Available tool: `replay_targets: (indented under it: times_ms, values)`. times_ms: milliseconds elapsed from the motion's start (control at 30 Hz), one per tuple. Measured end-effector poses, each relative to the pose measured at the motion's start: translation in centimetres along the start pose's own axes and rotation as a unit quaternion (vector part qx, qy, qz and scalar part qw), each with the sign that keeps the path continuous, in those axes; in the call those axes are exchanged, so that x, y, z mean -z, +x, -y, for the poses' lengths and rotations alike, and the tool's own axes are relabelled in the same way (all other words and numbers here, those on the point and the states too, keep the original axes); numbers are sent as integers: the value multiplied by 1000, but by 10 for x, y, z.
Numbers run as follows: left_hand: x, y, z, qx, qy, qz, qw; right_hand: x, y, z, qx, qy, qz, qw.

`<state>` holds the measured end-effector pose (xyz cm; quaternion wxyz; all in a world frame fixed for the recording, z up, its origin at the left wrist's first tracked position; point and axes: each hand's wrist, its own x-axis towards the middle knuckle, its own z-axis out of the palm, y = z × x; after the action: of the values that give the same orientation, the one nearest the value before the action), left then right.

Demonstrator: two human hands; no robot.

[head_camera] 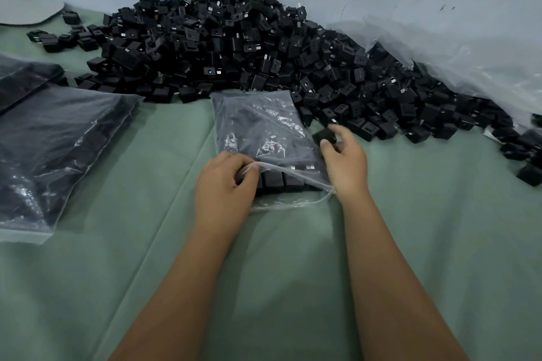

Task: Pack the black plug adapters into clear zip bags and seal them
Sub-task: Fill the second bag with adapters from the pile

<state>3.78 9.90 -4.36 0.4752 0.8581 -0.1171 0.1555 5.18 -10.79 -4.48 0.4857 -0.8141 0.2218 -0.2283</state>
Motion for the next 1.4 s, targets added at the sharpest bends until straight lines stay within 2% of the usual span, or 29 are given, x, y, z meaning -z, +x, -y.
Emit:
replay_targets:
  times_ms: [167,300,400,500,700,767,900,933,1000,1167,1267,1400]
  values:
    - [0,0,0,0,-5,1,1000,14,-16,-10,-2,-80,-58,995]
    - [1,0,0,-2,-16,4,1000,22,-25,-11,-21,-22,-83,996]
    - [2,-1,0,-7,-19,4,1000,25,-33,-12,-14,7,-48,999]
    - [3,-1,0,-8,-20,7,1000,24,-35,-8,26,-33,0,999]
    - [2,-1,-1,-4,-17,7,1000,24,-34,-7,42,-76,14,996]
    - [2,-1,-1,-3,-17,7,1000,25,-39,-2,49,-18,-10,999]
    - [2,0,-1,-3,-22,8,1000,27,-59,15,52,130,-160,977]
    - [2,0,-1,-2,-24,9,1000,26,-67,20,59,149,-180,971]
    - [3,-1,-1,2,-33,10,999,19,-84,29,87,159,-170,969]
    - [5,-3,-3,57,-134,-1,989,-7,-119,41,179,60,-65,980]
    - [7,-4,-7,85,-186,-20,979,-13,-120,41,235,-47,-60,969]
    - [9,-6,-10,51,-185,-48,980,-16,-121,37,281,-147,-44,947]
